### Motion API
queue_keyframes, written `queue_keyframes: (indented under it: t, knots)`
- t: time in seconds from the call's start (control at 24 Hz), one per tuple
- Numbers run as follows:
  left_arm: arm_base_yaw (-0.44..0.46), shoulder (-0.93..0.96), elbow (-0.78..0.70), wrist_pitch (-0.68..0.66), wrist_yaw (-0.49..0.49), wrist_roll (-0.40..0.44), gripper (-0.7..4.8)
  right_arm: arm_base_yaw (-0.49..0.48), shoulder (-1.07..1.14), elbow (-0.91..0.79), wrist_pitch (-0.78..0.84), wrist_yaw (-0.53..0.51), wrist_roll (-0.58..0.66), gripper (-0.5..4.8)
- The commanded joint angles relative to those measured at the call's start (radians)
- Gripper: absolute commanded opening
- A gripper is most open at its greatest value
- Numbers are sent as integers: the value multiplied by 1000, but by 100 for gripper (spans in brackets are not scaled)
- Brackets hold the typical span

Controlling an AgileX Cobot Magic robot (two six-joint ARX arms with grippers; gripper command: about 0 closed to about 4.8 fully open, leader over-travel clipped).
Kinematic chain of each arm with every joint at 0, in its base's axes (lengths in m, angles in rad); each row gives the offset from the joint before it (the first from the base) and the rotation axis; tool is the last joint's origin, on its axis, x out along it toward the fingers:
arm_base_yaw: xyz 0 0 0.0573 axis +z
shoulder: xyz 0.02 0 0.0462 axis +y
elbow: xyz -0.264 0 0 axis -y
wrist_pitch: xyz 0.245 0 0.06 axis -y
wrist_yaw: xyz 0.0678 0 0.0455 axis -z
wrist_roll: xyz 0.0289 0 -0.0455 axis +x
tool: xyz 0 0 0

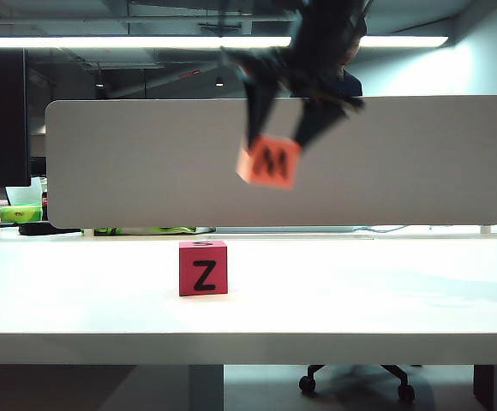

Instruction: Stack the letter block on the right onto the letter block on the left.

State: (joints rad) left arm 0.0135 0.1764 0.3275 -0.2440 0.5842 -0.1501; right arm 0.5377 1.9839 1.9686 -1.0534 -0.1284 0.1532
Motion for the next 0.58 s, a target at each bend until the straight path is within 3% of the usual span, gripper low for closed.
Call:
queue_keyframes:
  t: [0.04,0.25,0.58]
  knots:
    - [-1,0,7,13,3,4,-5,43,-3,31,57,-3,2,256]
    - [-1,0,7,14,2,4,-5,125,85,31,90,23,-1,256]
    - [0,0,7,14,-31,23,-5,133,169,31,40,60,-1,284]
